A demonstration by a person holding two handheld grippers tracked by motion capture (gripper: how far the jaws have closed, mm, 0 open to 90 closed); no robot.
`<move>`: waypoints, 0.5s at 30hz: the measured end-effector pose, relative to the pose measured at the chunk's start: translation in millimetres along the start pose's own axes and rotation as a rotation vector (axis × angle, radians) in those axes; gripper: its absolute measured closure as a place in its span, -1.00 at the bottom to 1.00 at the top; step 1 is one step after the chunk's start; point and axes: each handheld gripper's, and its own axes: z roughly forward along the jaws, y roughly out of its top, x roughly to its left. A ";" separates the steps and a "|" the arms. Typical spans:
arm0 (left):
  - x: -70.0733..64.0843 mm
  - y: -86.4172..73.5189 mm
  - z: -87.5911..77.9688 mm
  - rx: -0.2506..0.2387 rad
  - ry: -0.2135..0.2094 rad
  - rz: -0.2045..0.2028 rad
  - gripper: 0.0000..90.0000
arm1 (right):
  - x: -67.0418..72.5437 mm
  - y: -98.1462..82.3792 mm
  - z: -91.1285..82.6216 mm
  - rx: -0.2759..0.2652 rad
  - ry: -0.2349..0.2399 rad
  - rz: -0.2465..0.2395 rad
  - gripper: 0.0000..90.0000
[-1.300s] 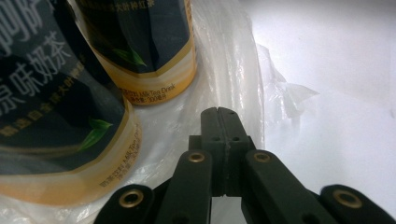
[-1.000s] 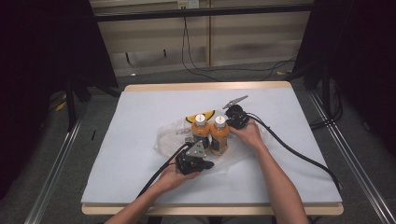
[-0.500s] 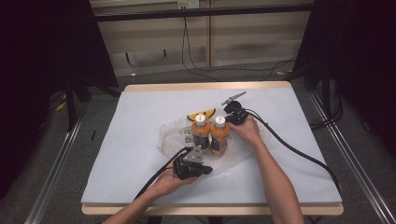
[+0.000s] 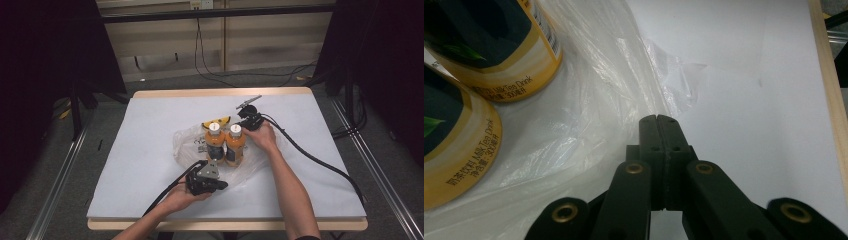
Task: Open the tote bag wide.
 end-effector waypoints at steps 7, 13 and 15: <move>-1.5 0.0 -1.1 0.008 -0.017 0.008 1.00 | -2.4 3.1 2.7 -0.005 -0.031 0.024 1.00; -1.7 0.0 -0.6 -0.001 -0.036 -0.004 1.00 | -4.8 4.0 4.1 -0.013 -0.046 0.050 1.00; -1.4 -0.1 -0.4 -0.005 -0.042 -0.013 1.00 | -4.6 3.9 4.4 -0.017 -0.052 0.052 1.00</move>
